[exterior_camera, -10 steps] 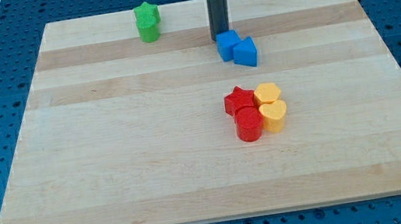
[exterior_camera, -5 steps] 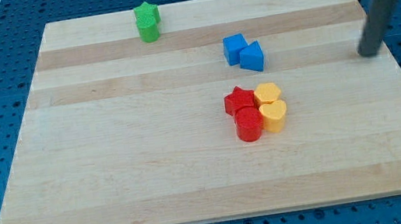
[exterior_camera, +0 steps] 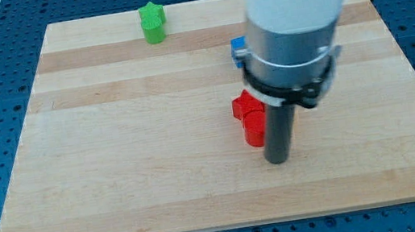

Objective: Move the yellow hexagon towards the top right side of the board

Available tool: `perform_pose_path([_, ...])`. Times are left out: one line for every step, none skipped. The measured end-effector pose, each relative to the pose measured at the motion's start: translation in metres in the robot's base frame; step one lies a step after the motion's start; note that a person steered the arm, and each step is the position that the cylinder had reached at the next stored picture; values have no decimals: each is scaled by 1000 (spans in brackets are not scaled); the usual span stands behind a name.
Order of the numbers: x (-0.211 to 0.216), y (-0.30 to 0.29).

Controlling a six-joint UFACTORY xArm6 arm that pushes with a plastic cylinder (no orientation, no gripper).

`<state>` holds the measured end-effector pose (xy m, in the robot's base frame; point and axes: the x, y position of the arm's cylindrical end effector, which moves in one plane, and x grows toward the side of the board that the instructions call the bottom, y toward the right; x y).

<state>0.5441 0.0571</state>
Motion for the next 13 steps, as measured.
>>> perform_pose_path([-22, -4])
perform_pose_path([-48, -3])
perform_pose_path([-64, 9])
perform_pose_path([-71, 29])
perform_pose_path([-78, 69])
perform_pose_path([-99, 91])
perform_pose_path([-124, 93])
perform_pose_path([-115, 93])
perform_pose_path([-94, 84])
perform_pose_path([-95, 65])
perform_pose_path([-123, 85])
perform_pose_path([-153, 109])
perform_pose_path([-188, 118])
